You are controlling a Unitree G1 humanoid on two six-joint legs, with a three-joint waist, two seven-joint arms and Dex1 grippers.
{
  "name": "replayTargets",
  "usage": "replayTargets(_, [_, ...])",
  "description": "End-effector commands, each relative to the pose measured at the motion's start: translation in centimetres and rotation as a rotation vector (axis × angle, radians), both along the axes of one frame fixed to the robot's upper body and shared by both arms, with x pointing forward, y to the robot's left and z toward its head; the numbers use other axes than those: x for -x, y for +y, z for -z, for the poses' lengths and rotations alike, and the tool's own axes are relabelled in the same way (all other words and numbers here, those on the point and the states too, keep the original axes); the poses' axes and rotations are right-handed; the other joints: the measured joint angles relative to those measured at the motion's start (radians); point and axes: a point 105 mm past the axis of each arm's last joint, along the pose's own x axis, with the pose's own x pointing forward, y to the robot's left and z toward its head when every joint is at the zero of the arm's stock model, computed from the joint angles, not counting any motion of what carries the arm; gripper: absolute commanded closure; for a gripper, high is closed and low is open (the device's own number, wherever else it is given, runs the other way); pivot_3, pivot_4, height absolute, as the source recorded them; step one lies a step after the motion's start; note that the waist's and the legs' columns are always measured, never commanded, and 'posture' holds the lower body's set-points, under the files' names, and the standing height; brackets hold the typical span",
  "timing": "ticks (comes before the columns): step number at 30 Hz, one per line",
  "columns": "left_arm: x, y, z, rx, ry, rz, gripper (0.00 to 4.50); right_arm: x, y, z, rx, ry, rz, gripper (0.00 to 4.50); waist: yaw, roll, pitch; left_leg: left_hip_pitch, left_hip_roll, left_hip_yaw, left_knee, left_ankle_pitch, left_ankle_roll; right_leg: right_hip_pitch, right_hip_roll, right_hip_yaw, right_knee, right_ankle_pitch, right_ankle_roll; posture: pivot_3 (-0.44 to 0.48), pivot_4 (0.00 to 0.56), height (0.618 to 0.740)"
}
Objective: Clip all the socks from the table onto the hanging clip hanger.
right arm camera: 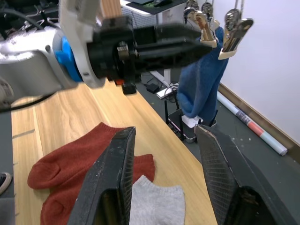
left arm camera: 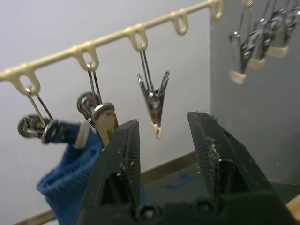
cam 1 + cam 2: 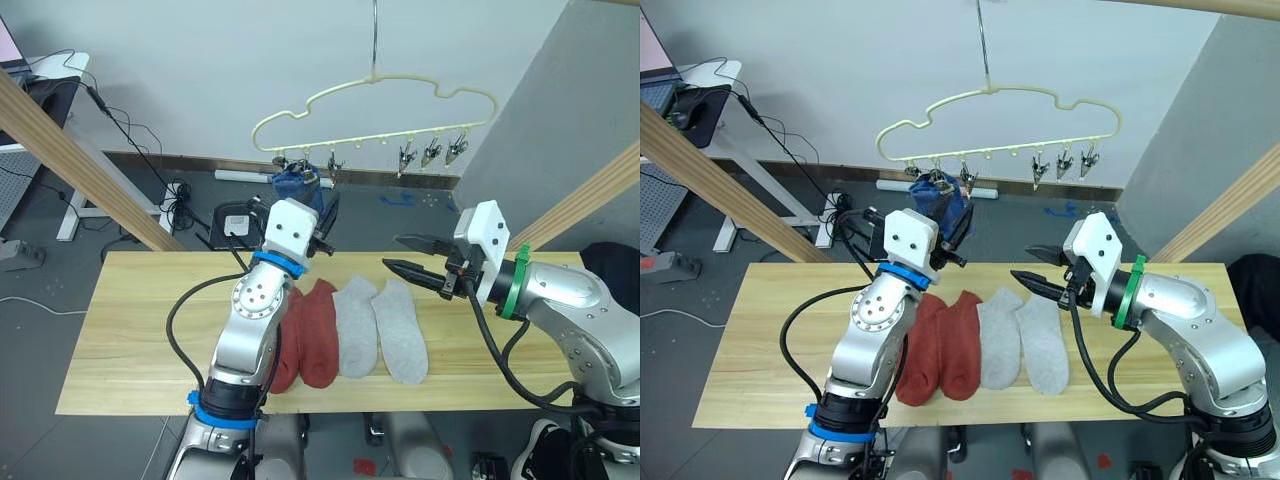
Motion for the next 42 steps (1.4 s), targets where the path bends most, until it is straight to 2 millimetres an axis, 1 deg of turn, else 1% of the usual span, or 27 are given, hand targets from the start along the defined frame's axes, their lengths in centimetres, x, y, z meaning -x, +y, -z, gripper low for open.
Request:
replayTargets(1, [-0.3,-0.6,-1.2,0.02,-0.055,0.001,2.68,0.9,0.1,-1.0,-0.011,-0.036,-0.011,2.43,-0.001,0.0,0.0,0.0,0.0,0.0,0.0,0.0,0.0,0.0,0.0,0.0,0.0,0.0,0.0,-0.171,0.349,0.74])
replayTargets(5, [-1.3,-0.9,-1.6,0.038,-0.072,-0.024,2.68,1.0,0.1,-1.1,-0.012,-0.032,-0.009,2.43,-0.005,0.0,0.0,0.0,0.0,0.0,0.0,0.0,0.0,0.0,0.0,0.0,0.0,0.0,0.0,-0.181,0.351,0.74])
replayTargets(8, [-2.2,-0.7,-2.4,0.054,-0.1,-0.068,2.68,1.0,0.0,-1.2,-0.012,-0.03,-0.007,2.43,-0.006,0.0,0.0,0.0,0.0,0.001,0.0,0.0,0.0,0.0,0.0,0.0,0.0,0.0,0.0,-0.183,0.351,0.74])
replayTargets(13, [-2.7,-1.0,-3.5,0.075,-0.138,-0.089,2.68,1.0,-0.1,-1.2,-0.013,-0.026,-0.001,2.43,-0.007,0.0,0.0,0.0,0.0,0.001,0.0,0.0,-0.001,0.0,0.0,0.0,0.0,0.0,0.0,-0.188,0.351,0.74])
replayTargets(19, [-2.2,-1.6,-4.1,0.092,-0.157,-0.066,2.68,1.0,-0.1,-1.1,-0.016,-0.023,0.002,2.43,-0.007,0.0,0.0,0.0,0.0,0.001,0.0,0.001,-0.002,0.0,0.0,0.0,-0.001,0.0,0.0,-0.192,0.351,0.74])
replayTargets(24, [-2.2,-1.4,-4.2,0.096,-0.16,-0.074,2.68,0.9,-0.2,-1.1,-0.02,-0.022,0.008,2.43,-0.007,0.0,0.0,0.0,0.0,0.001,0.0,0.001,-0.002,0.0,0.0,0.0,-0.001,0.0,0.0,-0.191,0.349,0.74])
replayTargets(37, [-1.9,-1.6,-4.0,0.091,-0.154,-0.093,2.68,1.0,-0.2,-1.1,-0.024,-0.015,0.005,2.43,-0.008,0.0,0.0,0.0,0.0,0.001,0.0,0.001,-0.002,0.0,0.0,0.0,-0.001,0.0,0.0,-0.19,0.349,0.74])
replayTargets(42, [-1.8,-1.8,-3.6,0.081,-0.147,-0.111,2.68,1.0,-0.3,-1.0,-0.023,-0.01,0.005,2.43,-0.008,0.0,0.0,0.0,0.0,0.001,0.0,0.001,-0.002,0.0,0.0,0.0,-0.001,0.0,0.001,-0.192,0.353,0.74])
